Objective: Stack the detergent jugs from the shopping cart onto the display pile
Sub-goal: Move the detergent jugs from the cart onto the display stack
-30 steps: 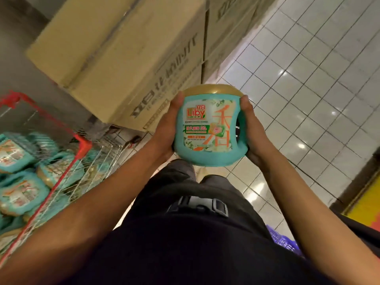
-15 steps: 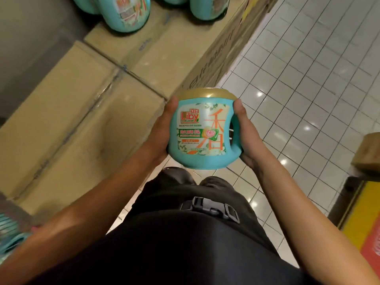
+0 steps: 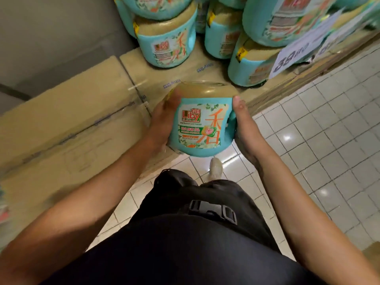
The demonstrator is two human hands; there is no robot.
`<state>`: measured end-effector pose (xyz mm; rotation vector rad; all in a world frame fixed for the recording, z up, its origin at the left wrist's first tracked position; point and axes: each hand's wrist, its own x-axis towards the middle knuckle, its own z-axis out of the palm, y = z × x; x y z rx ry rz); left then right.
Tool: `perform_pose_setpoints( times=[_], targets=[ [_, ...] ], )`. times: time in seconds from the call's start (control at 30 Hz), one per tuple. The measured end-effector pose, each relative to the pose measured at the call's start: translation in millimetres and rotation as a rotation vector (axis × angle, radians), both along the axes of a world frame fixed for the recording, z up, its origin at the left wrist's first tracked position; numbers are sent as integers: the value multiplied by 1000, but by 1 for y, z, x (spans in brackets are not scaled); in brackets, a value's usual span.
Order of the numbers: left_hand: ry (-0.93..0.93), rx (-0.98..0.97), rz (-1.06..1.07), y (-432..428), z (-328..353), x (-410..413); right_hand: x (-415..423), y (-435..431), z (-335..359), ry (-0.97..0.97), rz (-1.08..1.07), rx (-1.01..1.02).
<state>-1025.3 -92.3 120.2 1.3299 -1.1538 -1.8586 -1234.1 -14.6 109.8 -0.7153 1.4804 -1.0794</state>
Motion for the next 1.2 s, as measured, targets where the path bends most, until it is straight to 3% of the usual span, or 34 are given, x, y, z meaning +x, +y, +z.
perform_pose_setpoints(
  times=[0.27, 0.53, 0.77, 1.2],
  targets=[
    [-69, -99, 426, -15, -10, -29, -43, -64, 1, 66, 377, -150],
    [-55, -215, 402, 12, -27, -35, -66, -82, -7, -5, 585, -295],
    [-143, -192, 373, -7, -27, -34, -47, -77, -33, -16, 396, -59],
    [-125, -246, 351, -49, -9, -48, -17, -137, -40, -151, 5, -23]
  ],
)
